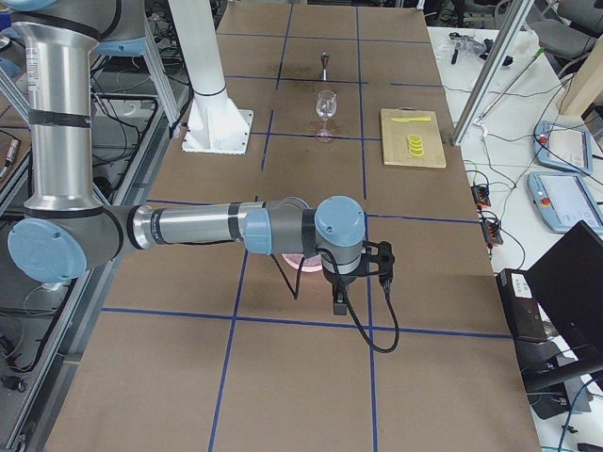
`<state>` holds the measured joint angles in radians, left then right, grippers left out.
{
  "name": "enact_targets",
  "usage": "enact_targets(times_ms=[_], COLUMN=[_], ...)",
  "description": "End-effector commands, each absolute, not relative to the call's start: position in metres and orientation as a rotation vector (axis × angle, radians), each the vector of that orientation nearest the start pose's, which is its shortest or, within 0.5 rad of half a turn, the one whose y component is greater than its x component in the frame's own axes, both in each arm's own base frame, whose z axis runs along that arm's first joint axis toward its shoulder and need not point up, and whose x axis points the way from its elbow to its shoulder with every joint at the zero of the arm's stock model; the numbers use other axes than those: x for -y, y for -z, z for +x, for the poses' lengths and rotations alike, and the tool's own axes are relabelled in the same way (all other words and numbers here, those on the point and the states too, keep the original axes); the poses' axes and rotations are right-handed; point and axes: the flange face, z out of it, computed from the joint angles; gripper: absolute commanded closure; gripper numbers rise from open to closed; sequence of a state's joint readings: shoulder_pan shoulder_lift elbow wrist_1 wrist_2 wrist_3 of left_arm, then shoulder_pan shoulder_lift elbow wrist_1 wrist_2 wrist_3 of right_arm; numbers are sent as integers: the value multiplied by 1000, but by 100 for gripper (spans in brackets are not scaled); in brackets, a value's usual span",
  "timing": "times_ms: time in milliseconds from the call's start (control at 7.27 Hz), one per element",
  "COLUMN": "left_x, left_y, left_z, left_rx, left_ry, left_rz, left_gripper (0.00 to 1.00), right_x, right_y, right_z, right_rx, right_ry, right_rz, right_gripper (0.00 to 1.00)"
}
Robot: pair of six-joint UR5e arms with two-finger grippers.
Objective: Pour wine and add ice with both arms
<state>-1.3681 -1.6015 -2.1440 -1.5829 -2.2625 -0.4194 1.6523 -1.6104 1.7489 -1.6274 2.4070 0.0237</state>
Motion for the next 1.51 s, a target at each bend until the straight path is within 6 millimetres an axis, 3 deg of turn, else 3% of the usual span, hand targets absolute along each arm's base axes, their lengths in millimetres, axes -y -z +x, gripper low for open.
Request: enact_targets(times_ms=[0,275,413,550,825,1100,1375], left_x=[409,361,347,335,311,275,245], left_y=[-351,-381,-390,-397,-408,-419,-433], left_z=[75,99,113,139,173,230,267], left_rx=[-866,-953,-961,-944,-926,-906,-831], left_ry=[76,145,168,201,257,362,410], left_rz=[401,463,475,486,493,487,529], left_gripper=[0,0,0,0,0,0,0], right_x=[478,476,477,477,476,474,475], right_y=[-570,-567,-564,-560,-560,-562,-561], right_z=[95,93,87,83,83,83,82], right_rx=[825,830,832,833,833,831,839], right_ry=[-55,-54,-41,-28,-28,-30,-32], right_rz=[133,132,134,140,142,140,140], right_gripper=[0,0,0,0,0,0,0])
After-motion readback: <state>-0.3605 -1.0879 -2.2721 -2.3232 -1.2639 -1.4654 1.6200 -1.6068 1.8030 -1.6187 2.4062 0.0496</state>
